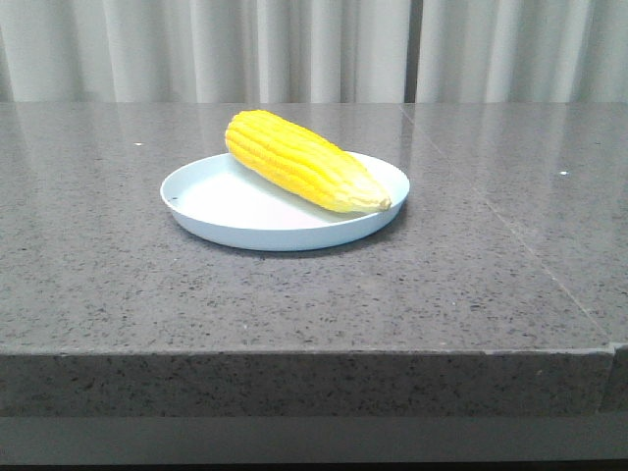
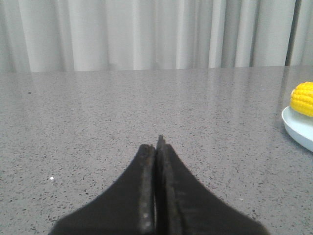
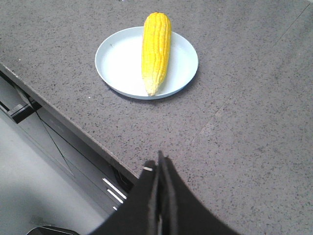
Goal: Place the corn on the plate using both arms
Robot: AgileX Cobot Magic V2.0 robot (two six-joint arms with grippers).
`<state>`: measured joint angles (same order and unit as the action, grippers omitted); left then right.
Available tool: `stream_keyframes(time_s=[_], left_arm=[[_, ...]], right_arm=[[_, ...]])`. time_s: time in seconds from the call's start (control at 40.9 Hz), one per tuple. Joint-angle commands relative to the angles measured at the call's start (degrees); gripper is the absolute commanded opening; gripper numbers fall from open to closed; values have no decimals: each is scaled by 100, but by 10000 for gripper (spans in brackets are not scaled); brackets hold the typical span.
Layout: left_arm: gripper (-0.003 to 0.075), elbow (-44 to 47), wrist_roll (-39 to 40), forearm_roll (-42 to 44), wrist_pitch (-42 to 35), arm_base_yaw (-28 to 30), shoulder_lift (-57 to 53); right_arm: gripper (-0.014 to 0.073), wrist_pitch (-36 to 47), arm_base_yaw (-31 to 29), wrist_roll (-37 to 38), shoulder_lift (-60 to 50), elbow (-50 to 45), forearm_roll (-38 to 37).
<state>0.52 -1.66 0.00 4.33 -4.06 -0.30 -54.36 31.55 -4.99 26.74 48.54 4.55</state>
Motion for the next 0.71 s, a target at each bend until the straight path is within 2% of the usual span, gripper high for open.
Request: stream_keyframes(time_s=[0.0,0.611,0.685], left_arm=[[-20,136,-19,-39,-515,13,-109],[-20,136,-19,-39,-515,13,-109],[-20,136,-19,-39,-515,13,-99]], right_arm=[[-67,436,3,-51,43,124,-49],[-67,483,3,-51,13,72,-49],[-67,583,-137,-76,-97,-79,-57]])
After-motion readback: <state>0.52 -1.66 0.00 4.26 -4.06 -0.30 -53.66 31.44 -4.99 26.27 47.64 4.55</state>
